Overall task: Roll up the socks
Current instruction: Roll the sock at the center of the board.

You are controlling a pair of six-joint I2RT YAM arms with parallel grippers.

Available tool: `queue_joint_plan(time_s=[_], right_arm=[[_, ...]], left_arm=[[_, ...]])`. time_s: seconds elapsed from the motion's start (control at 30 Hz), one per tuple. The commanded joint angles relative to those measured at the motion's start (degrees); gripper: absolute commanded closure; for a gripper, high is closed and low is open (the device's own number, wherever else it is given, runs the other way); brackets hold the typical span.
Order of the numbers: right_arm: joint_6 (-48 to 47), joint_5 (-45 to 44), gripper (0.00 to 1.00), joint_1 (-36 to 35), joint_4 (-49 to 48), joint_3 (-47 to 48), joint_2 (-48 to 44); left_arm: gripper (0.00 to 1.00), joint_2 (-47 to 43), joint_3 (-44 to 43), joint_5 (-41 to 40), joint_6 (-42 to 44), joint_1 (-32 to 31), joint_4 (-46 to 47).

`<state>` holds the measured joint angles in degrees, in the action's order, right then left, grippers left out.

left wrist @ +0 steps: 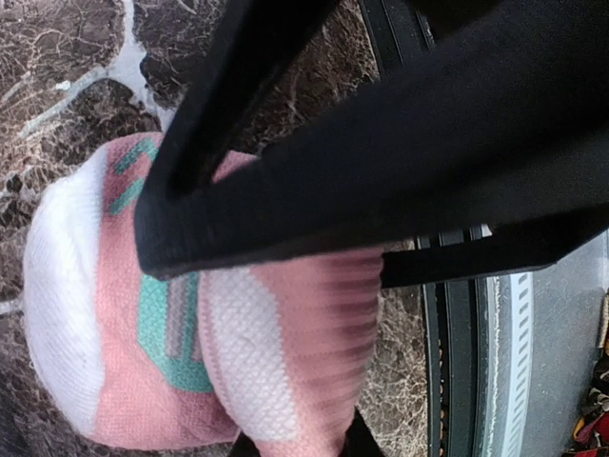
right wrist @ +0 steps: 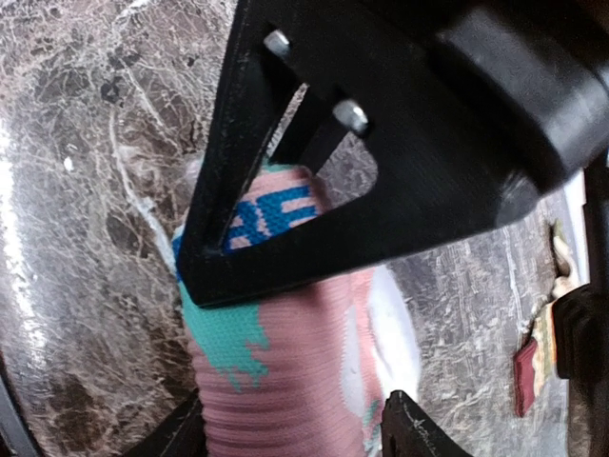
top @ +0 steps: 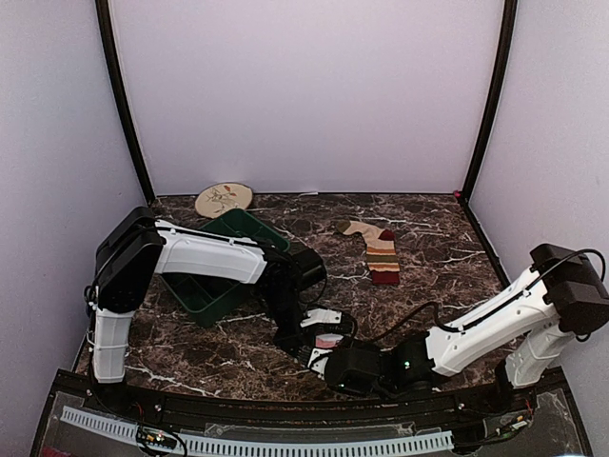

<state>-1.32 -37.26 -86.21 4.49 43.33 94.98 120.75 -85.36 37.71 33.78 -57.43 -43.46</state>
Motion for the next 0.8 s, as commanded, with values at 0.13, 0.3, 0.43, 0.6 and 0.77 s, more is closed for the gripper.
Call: queue_joint_plan(time_s=[0.13,0.3,0.43,0.6,0.77], right_arm=[[-3.57,7.12,0.70,1.59,-1.43,1.62,0.61],[-3.05,9.78,0.86,2.29,-0.62,1.52,0.62],[-1.94,12.13,0.93,3.20,0.09,1.34,0.71],[0.64,14.14,0.97,4.58,0.58,0.62,0.78],[2.55,15.15,0.98,5.48,0.64,0.40,0.80]], left_arm=[[0.91,1.68,-0.45,0.03,-0.21,-0.01,-2.69],[0.91,2.07,-1.15,-0.41,-0.99,0.45,-2.39],[0.86,1.99,-1.88,-2.04,-3.74,1.15,-1.10],[0.62,1.88,-3.00,-5.77,-9.39,2.59,0.90],[0.53,3.08,-3.00,-7.56,-14.70,5.46,-0.06]])
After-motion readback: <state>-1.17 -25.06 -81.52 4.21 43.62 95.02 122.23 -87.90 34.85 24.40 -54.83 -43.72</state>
